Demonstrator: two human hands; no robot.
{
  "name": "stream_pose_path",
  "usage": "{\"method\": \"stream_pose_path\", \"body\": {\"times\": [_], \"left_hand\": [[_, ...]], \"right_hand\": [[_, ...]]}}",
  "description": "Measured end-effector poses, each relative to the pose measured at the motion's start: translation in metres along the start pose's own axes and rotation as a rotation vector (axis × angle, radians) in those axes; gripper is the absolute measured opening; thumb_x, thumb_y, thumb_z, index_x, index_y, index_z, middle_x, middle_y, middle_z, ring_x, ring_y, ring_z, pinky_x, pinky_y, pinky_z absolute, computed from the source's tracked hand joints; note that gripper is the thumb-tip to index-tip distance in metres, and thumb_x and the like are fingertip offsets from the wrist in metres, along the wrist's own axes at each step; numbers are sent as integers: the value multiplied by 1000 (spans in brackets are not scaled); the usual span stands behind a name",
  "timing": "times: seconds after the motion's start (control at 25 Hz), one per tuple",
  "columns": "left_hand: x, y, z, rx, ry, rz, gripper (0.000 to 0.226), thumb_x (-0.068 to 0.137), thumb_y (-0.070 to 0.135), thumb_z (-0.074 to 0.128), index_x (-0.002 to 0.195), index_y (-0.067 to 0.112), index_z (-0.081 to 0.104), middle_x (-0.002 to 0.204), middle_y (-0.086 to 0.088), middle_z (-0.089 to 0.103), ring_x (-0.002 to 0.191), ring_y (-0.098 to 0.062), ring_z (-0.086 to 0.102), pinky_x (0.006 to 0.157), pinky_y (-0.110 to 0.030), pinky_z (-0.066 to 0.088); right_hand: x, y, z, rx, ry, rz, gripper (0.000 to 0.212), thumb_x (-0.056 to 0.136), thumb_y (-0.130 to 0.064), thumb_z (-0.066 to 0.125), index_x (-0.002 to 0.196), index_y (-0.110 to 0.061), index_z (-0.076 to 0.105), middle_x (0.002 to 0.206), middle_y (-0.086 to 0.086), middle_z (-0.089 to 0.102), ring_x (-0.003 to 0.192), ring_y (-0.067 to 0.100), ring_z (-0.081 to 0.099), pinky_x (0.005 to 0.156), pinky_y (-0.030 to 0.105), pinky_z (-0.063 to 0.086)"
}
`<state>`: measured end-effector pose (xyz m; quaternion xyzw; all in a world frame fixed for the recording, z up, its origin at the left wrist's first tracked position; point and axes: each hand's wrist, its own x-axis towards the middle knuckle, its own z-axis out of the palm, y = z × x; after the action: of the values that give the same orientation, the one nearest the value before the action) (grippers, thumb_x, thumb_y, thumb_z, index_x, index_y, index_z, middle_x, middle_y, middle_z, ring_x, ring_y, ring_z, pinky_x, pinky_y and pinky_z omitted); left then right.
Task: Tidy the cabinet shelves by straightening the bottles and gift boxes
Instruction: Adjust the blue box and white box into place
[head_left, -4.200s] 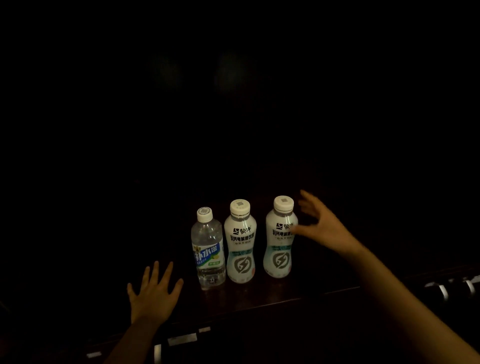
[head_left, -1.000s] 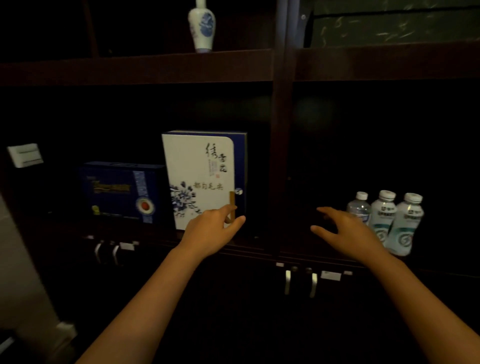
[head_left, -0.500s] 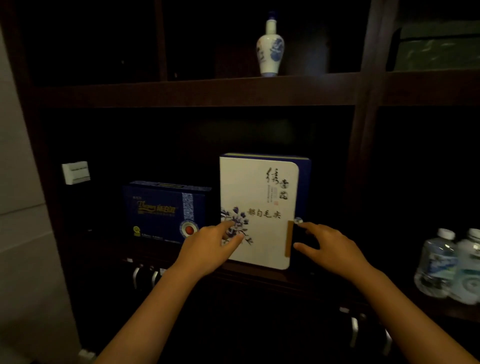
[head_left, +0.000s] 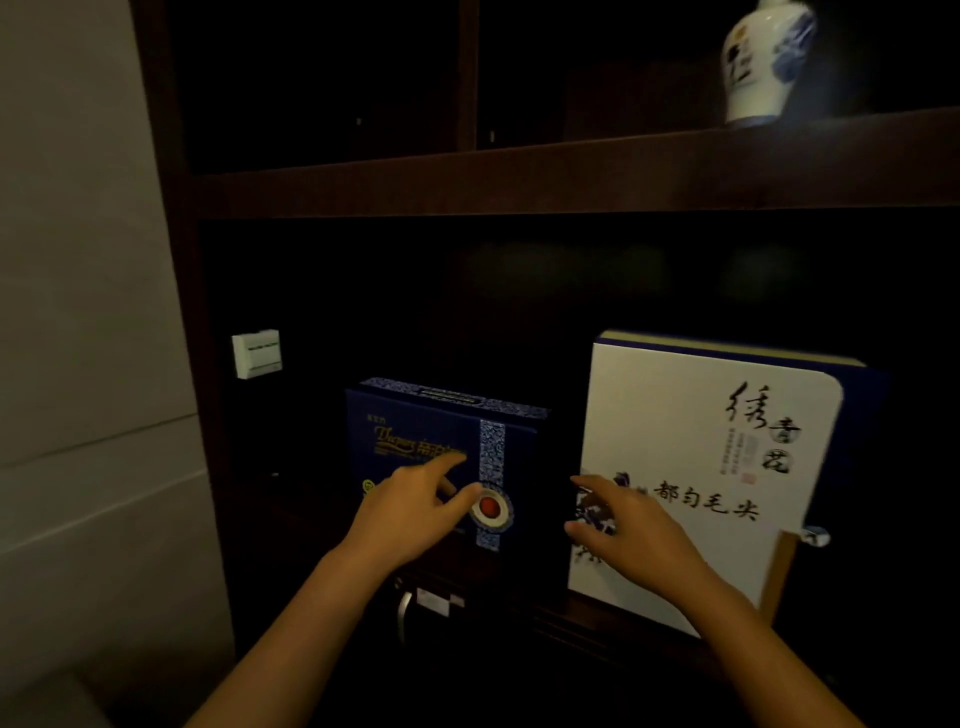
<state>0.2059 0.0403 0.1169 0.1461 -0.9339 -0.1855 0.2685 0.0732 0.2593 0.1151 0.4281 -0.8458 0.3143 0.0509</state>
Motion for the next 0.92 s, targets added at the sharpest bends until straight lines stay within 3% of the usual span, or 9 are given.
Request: {"method": "stream_pose_path", "body": {"times": [0.12, 0.28, 0.52, 0.64, 0.76, 0.84, 0.92], "left_hand": [[22, -33, 14, 19, -15, 1, 58, 84, 61, 46, 137, 39, 32, 111, 12, 65, 88, -7, 61, 70, -24, 49], [72, -85, 21, 63, 2, 21, 59, 83, 59, 49, 136, 40, 32, 115, 12, 64, 92, -7, 62, 77, -29, 54], [176, -145, -3, 109, 157, 157, 64, 82, 49, 59, 139, 30, 35, 132, 1, 57, 115, -17, 56, 89, -32, 50], [213, -169, 0, 290, 68, 204, 74, 79, 55, 59, 142, 31, 29, 151, -1, 33, 137, -20, 33, 111, -46, 30], [230, -200, 14, 342, -55, 55, 84, 72, 68, 57, 142, 40, 22, 158, 1, 10, 145, -20, 7, 112, -62, 8], [236, -220, 21, 239, -128, -54, 89, 67, 72, 59, 142, 42, 21, 159, 0, 7, 145, -23, 3, 111, -65, 8], [238, -232, 24, 161, -168, -72, 95, 64, 71, 63, 143, 39, 21, 158, -2, 9, 145, -25, 4, 113, -63, 17]], "right_hand": [[30, -1, 27, 5, -21, 6, 59, 81, -42, 61, 134, -31, 37, 124, 0, 58, 104, 11, 55, 84, 22, 44], [81, -10, 56, -22, 0, 24, 60, 81, -40, 61, 134, -32, 35, 126, 1, 57, 107, 13, 55, 89, 28, 47], [177, -44, 72, -273, 255, -32, 59, 85, -38, 57, 137, -27, 33, 137, 2, 47, 123, 20, 46, 97, 36, 45], [210, -46, 87, -516, 196, 42, 64, 85, -41, 55, 140, -28, 24, 148, 0, 32, 135, 21, 29, 109, 40, 30], [219, -33, 104, -611, 126, 187, 65, 85, -44, 54, 140, -32, 22, 154, -2, 17, 141, 20, 14, 113, 53, 12], [216, -23, 110, -605, 135, 274, 64, 84, -46, 53, 140, -34, 23, 155, -3, 13, 142, 21, 11, 111, 57, 14], [211, -15, 112, -556, 152, 313, 65, 83, -49, 53, 140, -36, 23, 155, -5, 13, 142, 21, 11, 110, 53, 24]]}}
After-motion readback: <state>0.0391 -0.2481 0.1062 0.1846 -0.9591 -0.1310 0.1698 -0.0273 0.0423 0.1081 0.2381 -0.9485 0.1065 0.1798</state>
